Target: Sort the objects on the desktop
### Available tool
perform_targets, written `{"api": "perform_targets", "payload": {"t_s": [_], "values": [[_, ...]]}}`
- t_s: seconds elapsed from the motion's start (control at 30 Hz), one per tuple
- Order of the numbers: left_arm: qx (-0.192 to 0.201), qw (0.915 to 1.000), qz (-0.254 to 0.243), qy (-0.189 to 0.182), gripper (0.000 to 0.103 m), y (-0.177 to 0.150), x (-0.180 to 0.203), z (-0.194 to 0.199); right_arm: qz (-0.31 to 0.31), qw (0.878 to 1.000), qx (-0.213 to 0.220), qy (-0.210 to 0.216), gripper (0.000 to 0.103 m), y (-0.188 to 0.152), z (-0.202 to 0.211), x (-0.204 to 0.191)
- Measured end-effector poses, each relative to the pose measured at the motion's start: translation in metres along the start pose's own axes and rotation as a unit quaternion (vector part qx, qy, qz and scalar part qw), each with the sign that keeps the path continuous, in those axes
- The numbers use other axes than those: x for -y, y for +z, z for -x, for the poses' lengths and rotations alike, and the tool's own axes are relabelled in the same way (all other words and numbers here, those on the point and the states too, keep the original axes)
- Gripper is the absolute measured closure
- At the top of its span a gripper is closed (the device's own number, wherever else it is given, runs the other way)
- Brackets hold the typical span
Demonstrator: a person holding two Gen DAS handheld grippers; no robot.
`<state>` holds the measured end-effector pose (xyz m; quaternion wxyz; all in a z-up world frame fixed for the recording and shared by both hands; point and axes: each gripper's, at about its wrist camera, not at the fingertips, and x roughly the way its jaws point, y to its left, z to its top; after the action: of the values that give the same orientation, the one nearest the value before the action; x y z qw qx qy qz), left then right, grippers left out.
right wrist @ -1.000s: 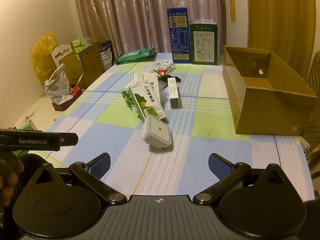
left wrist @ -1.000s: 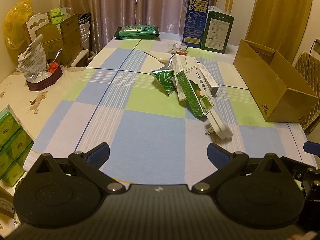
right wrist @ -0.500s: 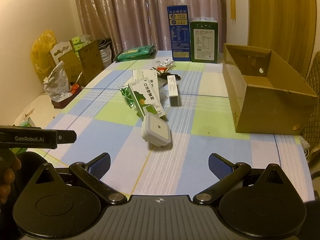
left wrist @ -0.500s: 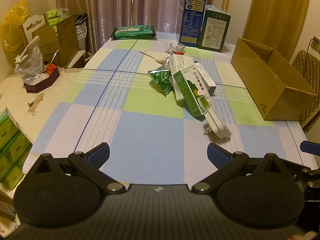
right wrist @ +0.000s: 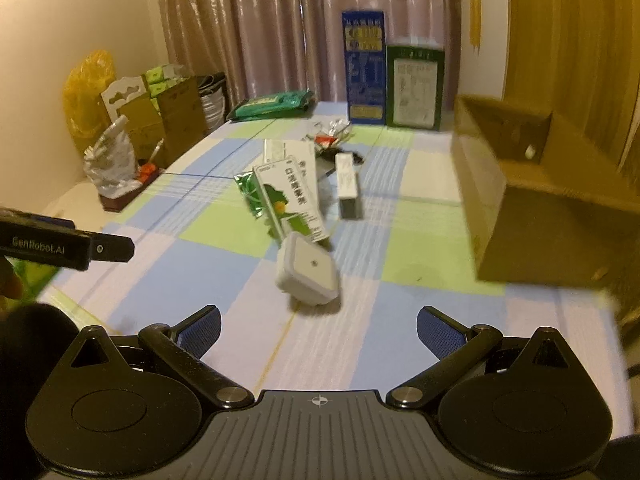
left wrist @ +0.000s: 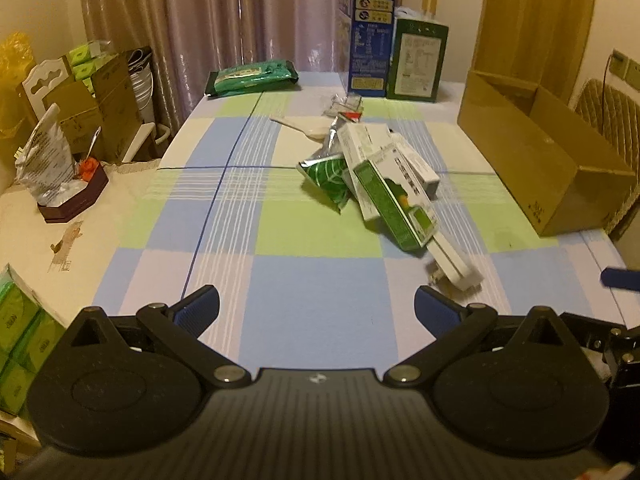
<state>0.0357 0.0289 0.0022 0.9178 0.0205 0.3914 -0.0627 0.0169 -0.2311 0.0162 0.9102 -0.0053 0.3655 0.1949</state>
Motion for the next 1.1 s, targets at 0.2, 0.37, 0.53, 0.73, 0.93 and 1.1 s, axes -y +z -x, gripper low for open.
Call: {"api": "perform_targets", "payload": {"t_s": [0.2, 0.37, 0.53, 0.73, 0.93, 1.1], "values": [[0.019, 0.9993, -0.024, -0.024, 0.001, 0.014, -0.006, -0.008, -0.007, 1.000, -0.005, 0.013, 0.002, 0.011, -0.016, 0.007], [0.028, 0.9967, -0.071, -0.028, 0.001, 0.027, 0.001, -0.020, -0.037, 0.999, -0.017, 0.030, 0.002, 0.021, -0.035, 0.014], [0.015, 0.9930, -0.110, -0.041, 0.001, 0.038, 0.010, -0.041, -0.029, 0.999, -0.024, 0.034, 0.002, 0.027, -0.059, 0.013], [0.004, 0.9920, -0.118, -0.045, 0.001, 0.042, 0.012, -0.063, -0.055, 0.997, -0.045, 0.038, 0.005, 0.031, -0.094, 0.022], [-0.008, 0.9927, -0.108, -0.053, 0.001, 0.043, 0.011, -0.081, -0.083, 0.992, -0.068, 0.059, 0.024, 0.032, -0.119, 0.031], [-0.013, 0.9928, -0.104, -0.058, 0.001, 0.043, 0.011, -0.089, -0.112, 0.987, -0.083, 0.080, 0.030, 0.033, -0.136, 0.043]]}}
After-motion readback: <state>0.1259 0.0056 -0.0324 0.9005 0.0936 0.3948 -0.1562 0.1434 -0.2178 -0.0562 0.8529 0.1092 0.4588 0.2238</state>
